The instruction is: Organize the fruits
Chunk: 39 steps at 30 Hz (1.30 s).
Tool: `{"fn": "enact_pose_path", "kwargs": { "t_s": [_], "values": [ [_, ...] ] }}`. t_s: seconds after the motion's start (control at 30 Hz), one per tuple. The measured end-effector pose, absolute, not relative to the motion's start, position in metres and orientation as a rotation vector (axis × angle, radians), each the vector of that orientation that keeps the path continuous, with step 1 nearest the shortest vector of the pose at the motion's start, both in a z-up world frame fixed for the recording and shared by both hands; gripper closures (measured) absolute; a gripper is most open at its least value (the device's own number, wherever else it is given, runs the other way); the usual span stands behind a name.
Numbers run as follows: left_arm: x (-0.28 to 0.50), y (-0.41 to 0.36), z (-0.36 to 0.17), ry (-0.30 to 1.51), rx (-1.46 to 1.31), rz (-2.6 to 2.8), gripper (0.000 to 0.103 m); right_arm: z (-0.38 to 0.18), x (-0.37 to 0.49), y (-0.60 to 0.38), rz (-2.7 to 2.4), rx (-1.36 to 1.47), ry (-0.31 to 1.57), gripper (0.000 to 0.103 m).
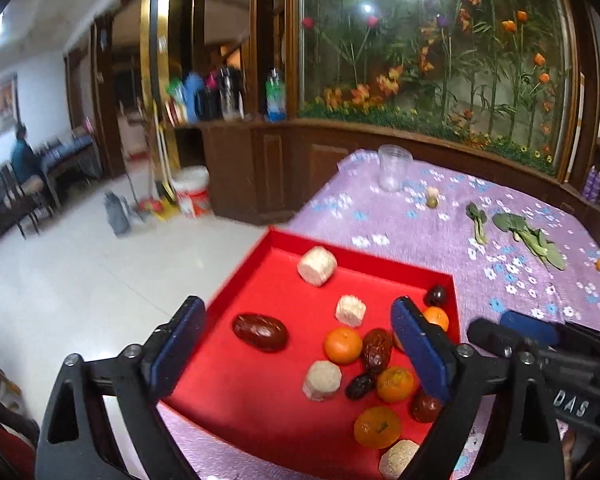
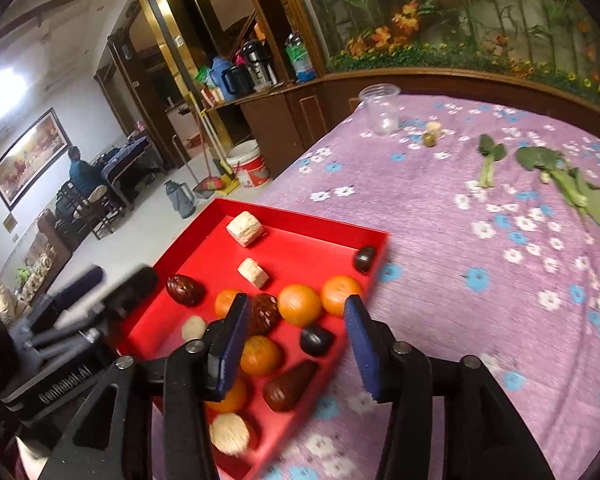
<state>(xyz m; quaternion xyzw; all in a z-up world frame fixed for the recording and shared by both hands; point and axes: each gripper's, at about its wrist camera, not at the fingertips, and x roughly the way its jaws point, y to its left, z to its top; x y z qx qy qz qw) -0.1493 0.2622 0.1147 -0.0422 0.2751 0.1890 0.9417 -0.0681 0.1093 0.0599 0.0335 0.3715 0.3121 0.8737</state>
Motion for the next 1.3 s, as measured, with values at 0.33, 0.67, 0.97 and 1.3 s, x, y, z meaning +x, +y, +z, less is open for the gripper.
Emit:
{"fn": "enact_pose_path", "kwargs": {
  "t_s": [0.33,0.67,0.97,1.3],
  "values": [
    [-0.174,0.218,0.143,0.479,-0.014,0.344,0.006,0.066,-0.110,0.076,0.542,0.042,0.699,0.042],
    [-0.216,0.193,0.173,0.311,0.026,0.434,0.000,0.080,-0.153,0.060,0.539,0.032,0.607,0.033],
    [-0.269,0.166,0.185,0.070,0.078,0.575,0.000,0.093,-0.183,0.057,0.552,0.023,0.541,0.029],
    [-0.240,0.181,0.165,0.353,-0.050,0.432,0.000,0.086,-0.197,0.062,0.485,-0.049,0.514,0.018]
  ]
}}
